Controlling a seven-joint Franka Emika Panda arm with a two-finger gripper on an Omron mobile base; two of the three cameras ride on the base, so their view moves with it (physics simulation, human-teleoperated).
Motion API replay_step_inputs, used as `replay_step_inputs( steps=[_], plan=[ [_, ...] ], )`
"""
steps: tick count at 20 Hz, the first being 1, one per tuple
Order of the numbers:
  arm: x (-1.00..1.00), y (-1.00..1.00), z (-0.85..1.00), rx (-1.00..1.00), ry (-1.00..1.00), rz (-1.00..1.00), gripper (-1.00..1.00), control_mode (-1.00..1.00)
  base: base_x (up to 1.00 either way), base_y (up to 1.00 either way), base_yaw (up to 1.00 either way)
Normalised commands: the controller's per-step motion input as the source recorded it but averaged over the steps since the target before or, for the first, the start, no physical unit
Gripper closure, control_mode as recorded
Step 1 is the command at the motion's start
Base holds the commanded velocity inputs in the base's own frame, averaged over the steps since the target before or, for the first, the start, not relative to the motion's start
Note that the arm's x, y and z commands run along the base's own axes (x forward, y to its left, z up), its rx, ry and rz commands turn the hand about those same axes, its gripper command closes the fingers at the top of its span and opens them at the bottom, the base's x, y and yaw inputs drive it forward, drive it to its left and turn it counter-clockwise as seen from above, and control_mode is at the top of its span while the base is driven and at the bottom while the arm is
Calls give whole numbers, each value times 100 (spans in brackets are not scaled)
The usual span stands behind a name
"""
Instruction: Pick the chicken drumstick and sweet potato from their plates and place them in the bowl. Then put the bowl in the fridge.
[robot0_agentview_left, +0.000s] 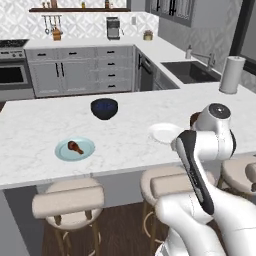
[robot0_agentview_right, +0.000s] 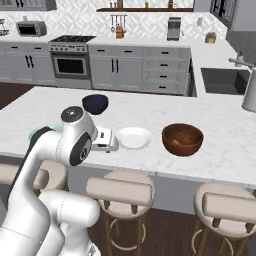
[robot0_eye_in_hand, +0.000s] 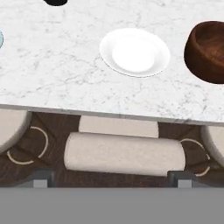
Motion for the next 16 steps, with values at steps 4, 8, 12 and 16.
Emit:
replay_step_inputs(
  steps=[4, 8, 12, 16],
  plan=[
    [0, 0, 0, 0, 0, 0, -100, 100, -43, 100, 0],
    [0, 0, 0, 0, 0, 0, -100, 100, -33, 100, 0],
    [0, 0, 0, 0, 0, 0, -100, 100, 0, 100, 1],
    [0, 0, 0, 0, 0, 0, -100, 100, 76, 27, 9]
  ],
)
